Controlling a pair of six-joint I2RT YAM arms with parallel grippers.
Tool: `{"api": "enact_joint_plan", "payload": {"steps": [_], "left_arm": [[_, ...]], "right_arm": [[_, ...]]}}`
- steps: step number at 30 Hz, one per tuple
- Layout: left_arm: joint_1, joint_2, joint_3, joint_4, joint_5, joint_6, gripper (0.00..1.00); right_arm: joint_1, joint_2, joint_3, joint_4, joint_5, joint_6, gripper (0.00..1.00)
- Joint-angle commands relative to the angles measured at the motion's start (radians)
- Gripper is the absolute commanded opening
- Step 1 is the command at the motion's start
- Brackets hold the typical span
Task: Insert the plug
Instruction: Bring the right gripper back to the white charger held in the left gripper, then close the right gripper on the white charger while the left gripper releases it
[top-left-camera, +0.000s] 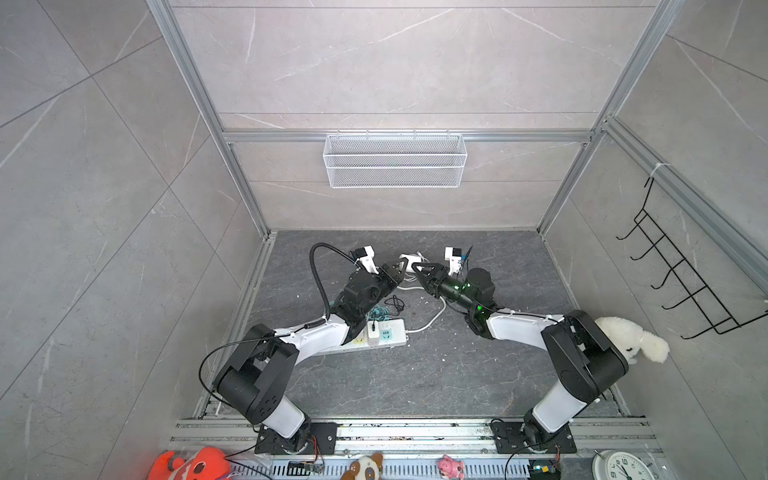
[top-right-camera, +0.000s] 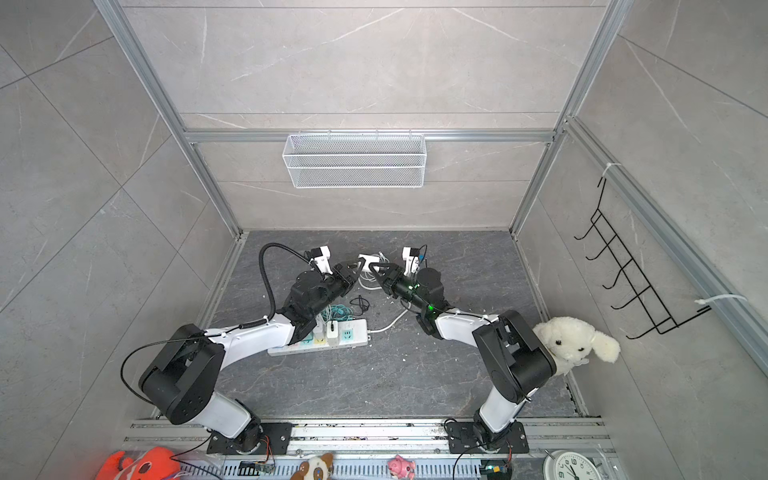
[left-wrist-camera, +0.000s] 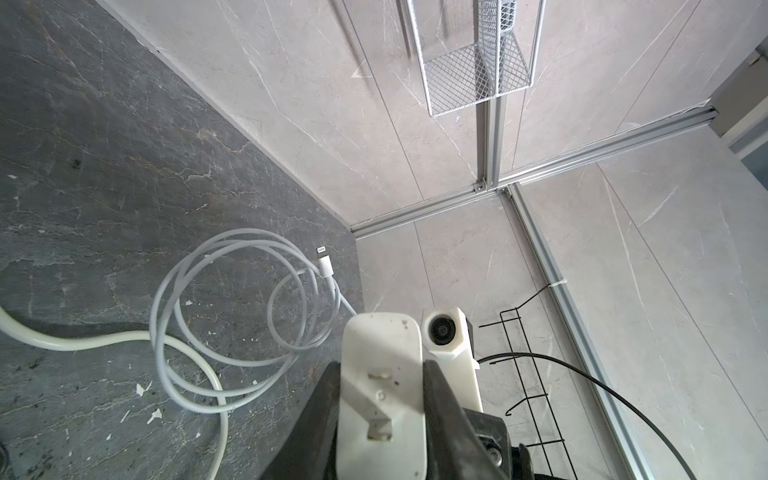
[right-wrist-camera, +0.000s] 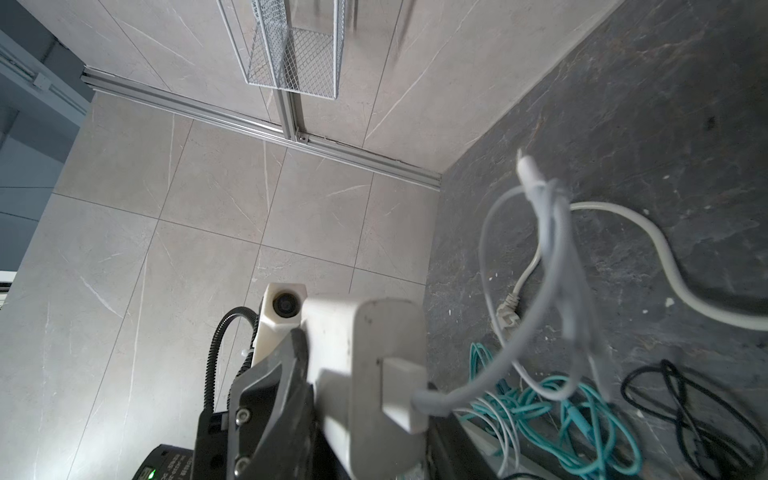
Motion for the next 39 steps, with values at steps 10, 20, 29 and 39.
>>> {"api": "enact_joint_plan", "payload": {"steps": [10,20,29,39], "left_arm": [[-0.003,0.003,0.004,0.066,0.069,-0.010,0.00],[-0.003,0.032,0.029,0.063,0.093,-0.021,0.00],[-0.003,0.016,0.038,0.005,0.083,0.002,0.36],[0.002,-0.087,0.040,-0.160,0.023,0.117,0.69]], "right_arm": [[-0.002,0.016,0.115,0.049,-0.010,0.016,0.37],[-0.001,0.021,0.164,0.020,-0.038,-0.001,0.22],[-0.002,-0.026,0.175,-0.110,-0.033,-0.090,0.15],[0.002,-0.164,0.167,-0.406,0.076,-0.324,0.13]]}}
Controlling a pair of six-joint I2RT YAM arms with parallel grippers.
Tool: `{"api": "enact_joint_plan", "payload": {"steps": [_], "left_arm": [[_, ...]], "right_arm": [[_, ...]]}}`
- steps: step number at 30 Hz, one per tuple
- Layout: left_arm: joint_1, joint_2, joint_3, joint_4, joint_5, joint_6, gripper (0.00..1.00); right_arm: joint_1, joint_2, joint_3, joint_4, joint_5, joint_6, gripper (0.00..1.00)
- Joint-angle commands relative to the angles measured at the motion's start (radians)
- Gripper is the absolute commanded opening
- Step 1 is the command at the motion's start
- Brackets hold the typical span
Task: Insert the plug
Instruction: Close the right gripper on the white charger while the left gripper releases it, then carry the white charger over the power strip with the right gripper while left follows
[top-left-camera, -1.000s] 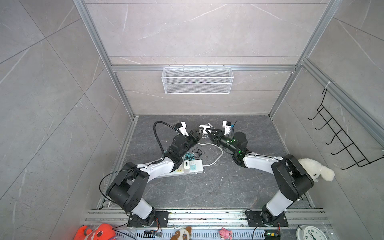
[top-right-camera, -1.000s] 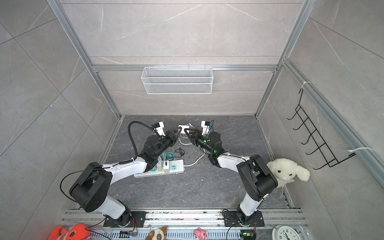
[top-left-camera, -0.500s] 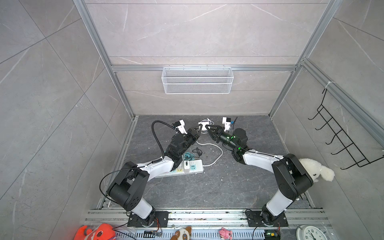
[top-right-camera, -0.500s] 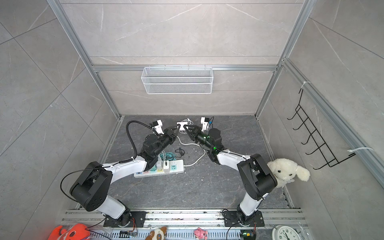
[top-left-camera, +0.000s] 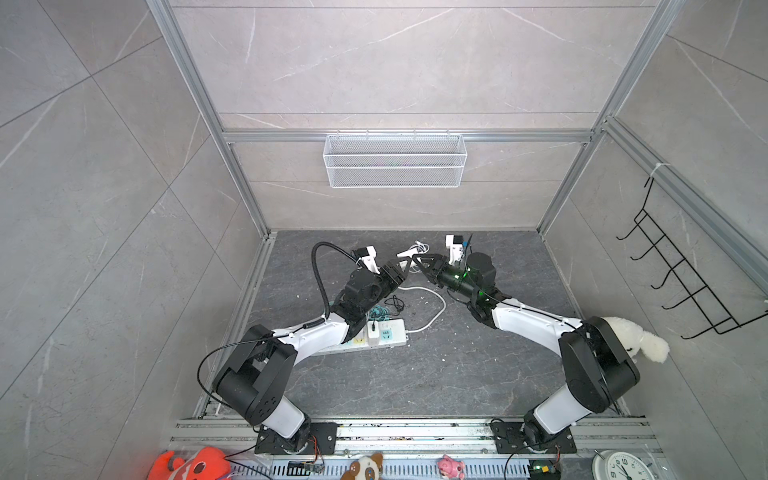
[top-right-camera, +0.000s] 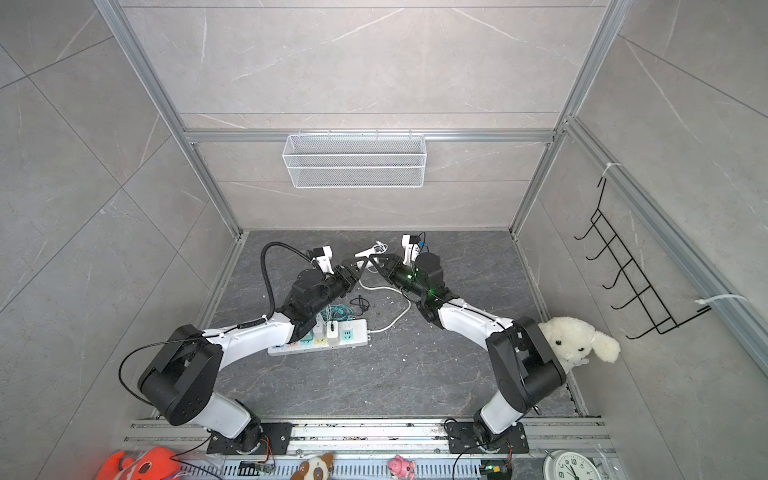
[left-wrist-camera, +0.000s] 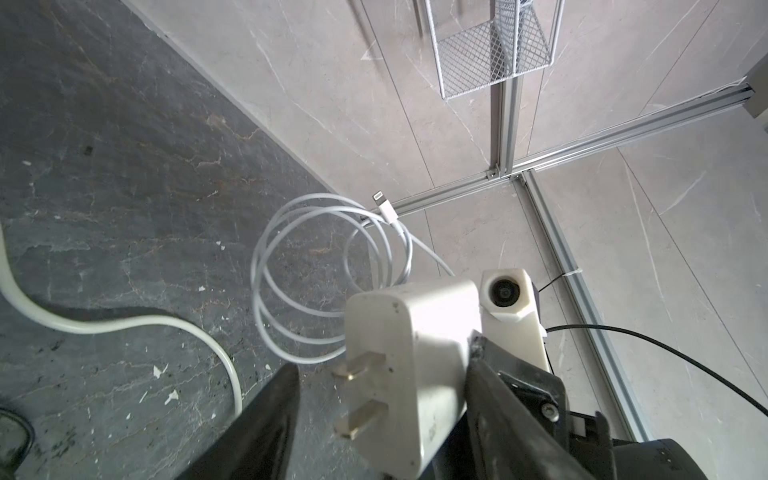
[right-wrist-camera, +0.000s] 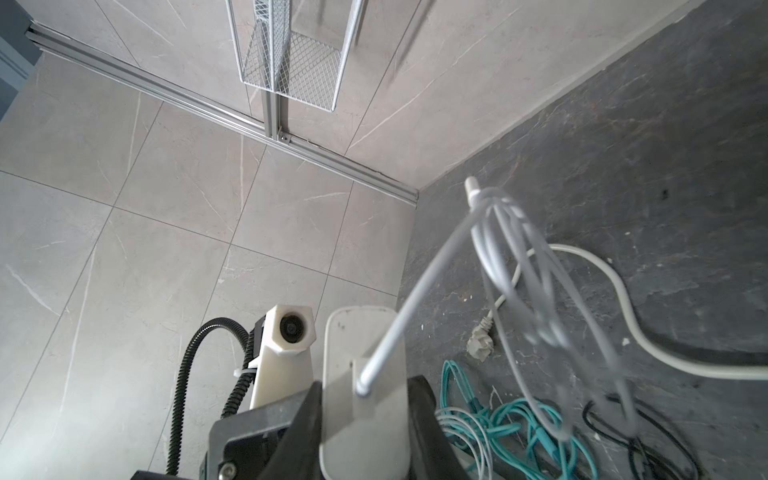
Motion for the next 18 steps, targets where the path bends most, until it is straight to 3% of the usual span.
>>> {"api": "enact_joint_plan", "payload": {"steps": [1,5,14,18], "left_arm": [[0.000,-0.073,0.024,-0.074,-0.002,0.092,0.69],[0.007,-0.134,0.027,-0.172,-0.029,0.152,0.69],[0.043,-0.371,0.015,-0.537,-0.150,0.362,0.73],[0.044,-0.472,0.000,-0.683,-0.208,0.443,0.73]], "right_arm": [[0.010,-0.080,0.034,-0.088,0.054,-0.129,0.12],[0.009,-0.142,0.048,-0.210,0.092,-0.232,0.12],[-0.002,-0.302,0.112,-0.702,0.233,-0.581,0.13],[-0.003,-0.308,0.137,-0.841,0.200,-0.690,0.13]]}}
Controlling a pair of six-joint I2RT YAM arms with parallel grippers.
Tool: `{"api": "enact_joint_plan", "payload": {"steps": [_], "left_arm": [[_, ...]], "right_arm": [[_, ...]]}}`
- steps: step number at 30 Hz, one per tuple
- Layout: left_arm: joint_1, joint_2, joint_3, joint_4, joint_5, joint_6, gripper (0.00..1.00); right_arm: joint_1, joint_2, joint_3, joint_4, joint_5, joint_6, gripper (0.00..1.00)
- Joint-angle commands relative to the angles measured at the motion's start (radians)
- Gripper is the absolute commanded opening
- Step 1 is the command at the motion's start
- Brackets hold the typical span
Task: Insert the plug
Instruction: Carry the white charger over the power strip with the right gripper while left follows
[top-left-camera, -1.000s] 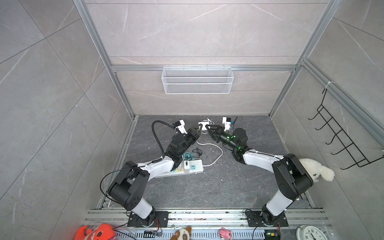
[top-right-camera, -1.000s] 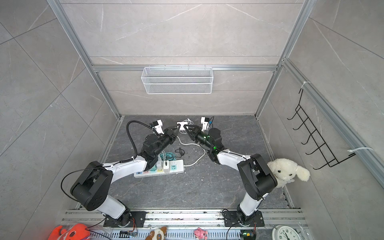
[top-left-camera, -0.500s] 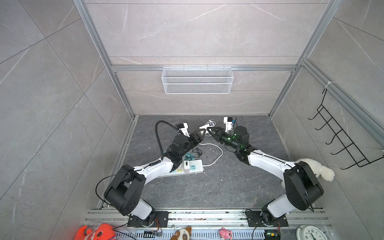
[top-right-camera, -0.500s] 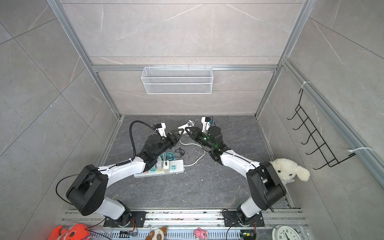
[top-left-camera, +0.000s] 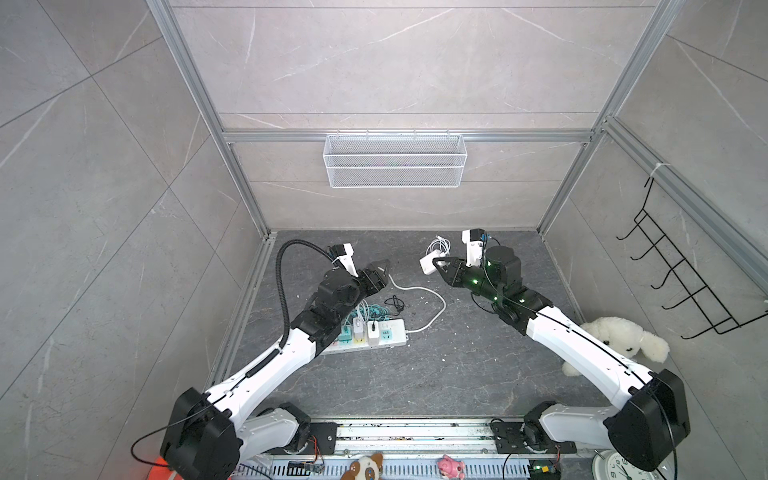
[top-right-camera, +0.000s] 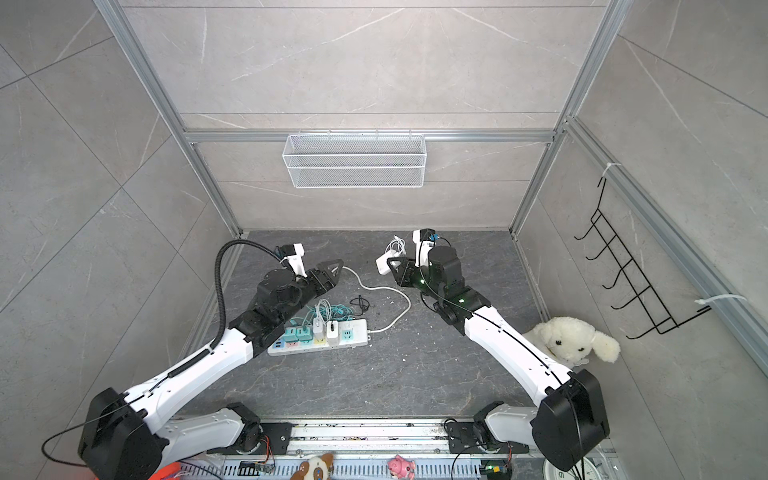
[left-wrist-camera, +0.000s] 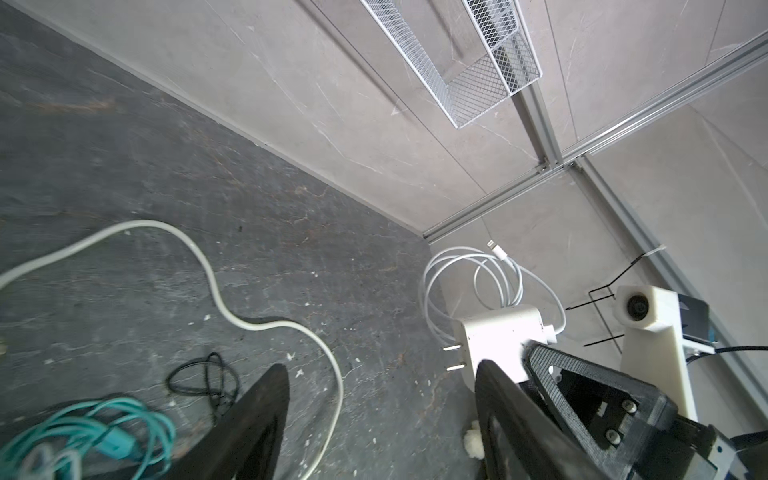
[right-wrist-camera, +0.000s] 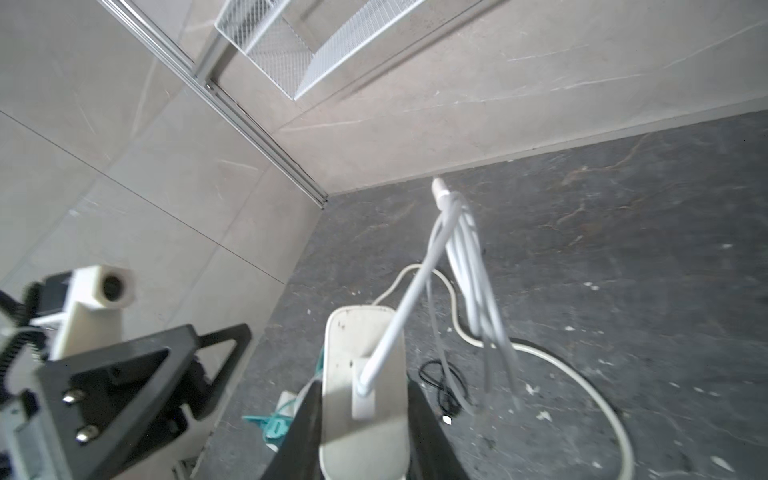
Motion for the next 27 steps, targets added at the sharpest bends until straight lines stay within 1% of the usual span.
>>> {"api": "enact_joint_plan", "payload": {"steps": [1,4,8,11,16,18,21,23,25,27], "left_arm": [[0.003,-0.087,-0.008,-0.177,-0.084,0.130,0.73],[0.002,-0.156,-0.034,-0.275,-0.152,0.154,0.73],[0.003,-0.236,-0.075,-0.369,-0.229,0.162,0.73],[0.004,-0.270,-0.097,-0.417,-0.265,0.165,0.73],[0.003,-0.289,-0.122,-0.453,-0.294,0.165,0.74],[0.002,-0.287,-0.132,-0.440,-0.272,0.165,0.73],[0.002,-0.264,-0.142,-0.415,-0.206,0.170,0.71],[0.001,-0.230,-0.142,-0.413,-0.147,0.173,0.67],[-0.002,-0.193,-0.142,-0.423,-0.087,0.176,0.59],[-0.015,-0.168,-0.143,-0.439,-0.051,0.175,0.55]], "right_arm": [[-0.003,0.000,0.044,-0.211,-0.006,-0.170,0.13],[0.005,0.033,0.068,-0.304,-0.035,-0.217,0.12],[0.059,0.047,0.057,-0.345,0.024,-0.230,0.12],[0.112,0.059,0.054,-0.361,0.078,-0.214,0.12],[0.198,0.086,0.040,-0.373,0.177,-0.186,0.11],[0.232,0.104,0.037,-0.373,0.198,-0.176,0.11],[0.270,0.128,0.039,-0.375,0.220,-0.168,0.11],[0.283,0.141,0.033,-0.355,0.198,-0.185,0.11],[0.288,0.153,0.029,-0.337,0.169,-0.215,0.11],[0.287,0.171,0.037,-0.332,0.128,-0.282,0.11]]}}
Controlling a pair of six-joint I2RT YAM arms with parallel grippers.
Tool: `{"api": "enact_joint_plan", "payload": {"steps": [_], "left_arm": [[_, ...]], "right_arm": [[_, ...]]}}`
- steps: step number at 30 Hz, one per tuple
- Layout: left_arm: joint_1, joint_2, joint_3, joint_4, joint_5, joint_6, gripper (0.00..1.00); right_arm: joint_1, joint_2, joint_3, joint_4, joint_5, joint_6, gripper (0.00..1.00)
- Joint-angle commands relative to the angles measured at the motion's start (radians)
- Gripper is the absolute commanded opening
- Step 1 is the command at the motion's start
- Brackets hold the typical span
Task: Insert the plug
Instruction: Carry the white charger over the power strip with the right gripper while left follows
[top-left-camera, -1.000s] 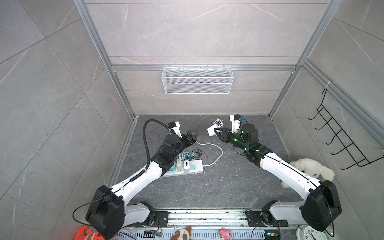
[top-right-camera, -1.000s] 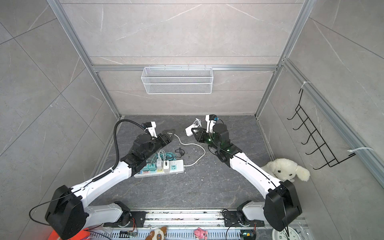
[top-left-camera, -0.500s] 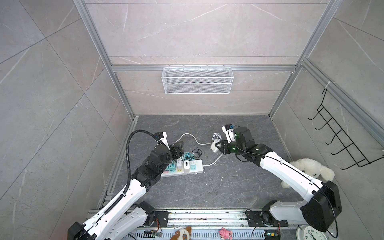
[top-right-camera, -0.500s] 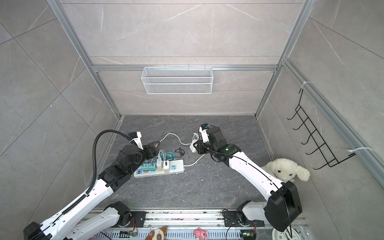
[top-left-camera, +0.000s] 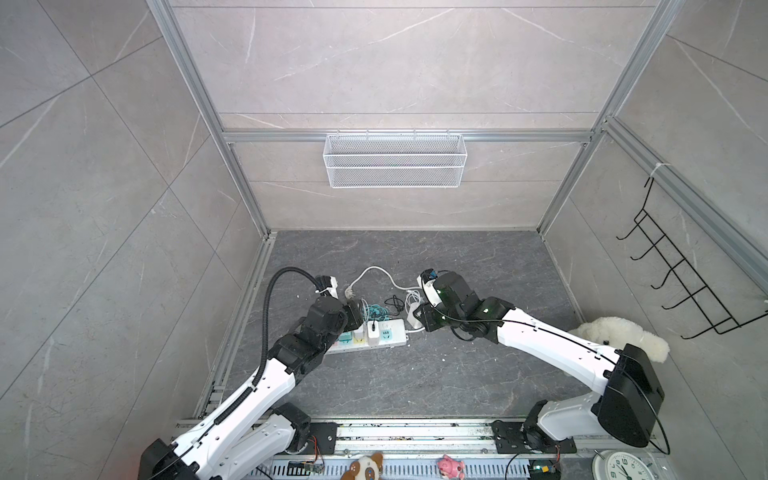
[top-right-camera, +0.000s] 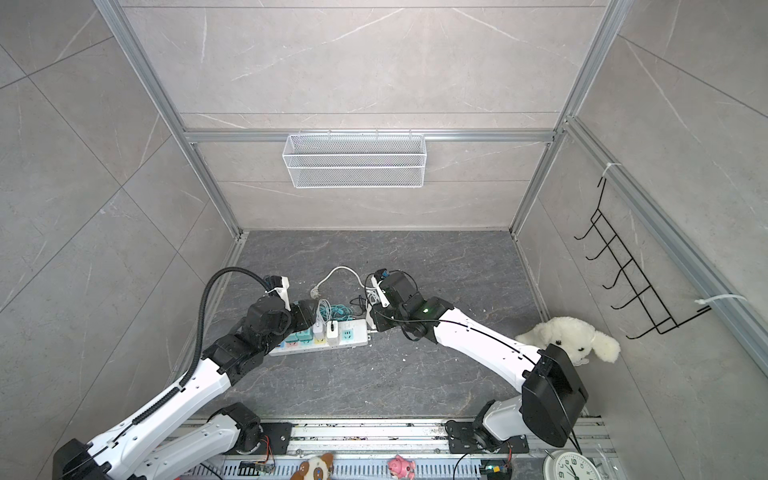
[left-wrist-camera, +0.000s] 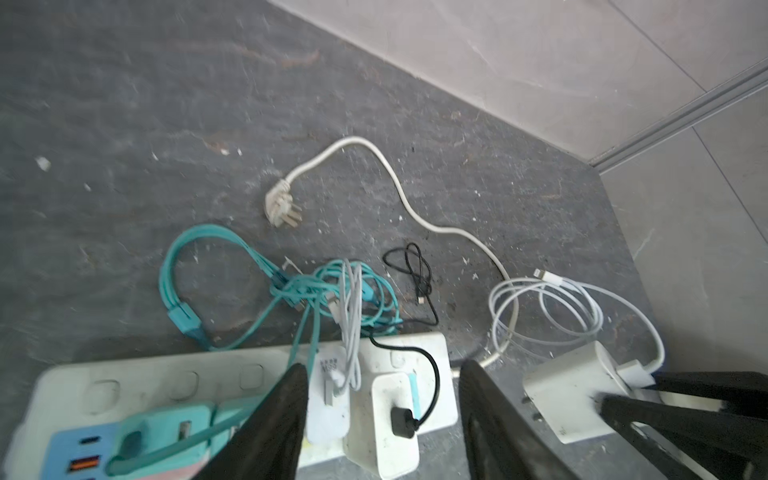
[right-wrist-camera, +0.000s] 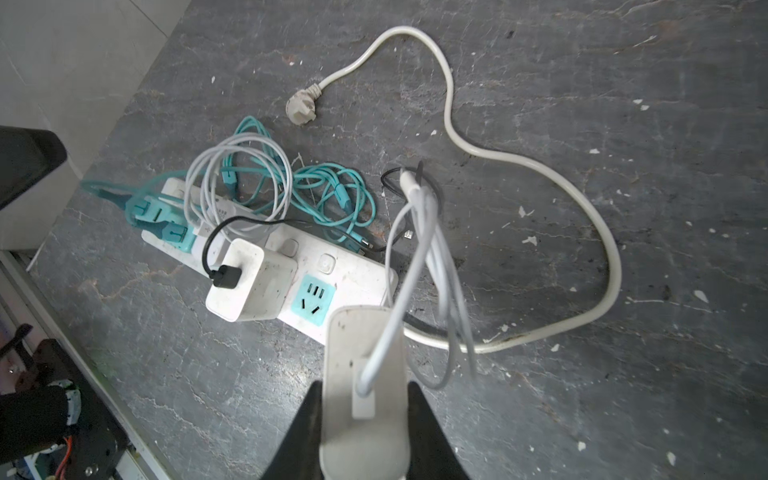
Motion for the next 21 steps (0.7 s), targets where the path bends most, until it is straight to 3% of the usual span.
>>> {"api": "enact_joint_plan", "payload": {"steps": [1,5,9,15,21], "left_arm": [[-0.032,0.037,0.004,-0.018,0.096,0.019,0.55],[-0.136,0.065,0.015,-0.079,0.033,-0.004,0.55],[-0.244,0.112,0.034,-0.101,-0.060,-0.027,0.54],[-0.321,0.168,0.072,-0.104,-0.117,-0.057,0.47],[-0.329,0.220,0.063,-0.069,-0.120,-0.090,0.47]], "right_arm": [[0.002,0.027,0.002,0.045,-0.068,-0.115,0.11],[0.003,0.078,0.063,0.000,-0.137,-0.217,0.12],[0.003,0.106,0.104,-0.019,-0.157,-0.239,0.12],[-0.006,0.131,0.123,-0.045,-0.107,-0.209,0.11],[-0.025,0.165,0.128,-0.056,-0.091,-0.185,0.11]]}}
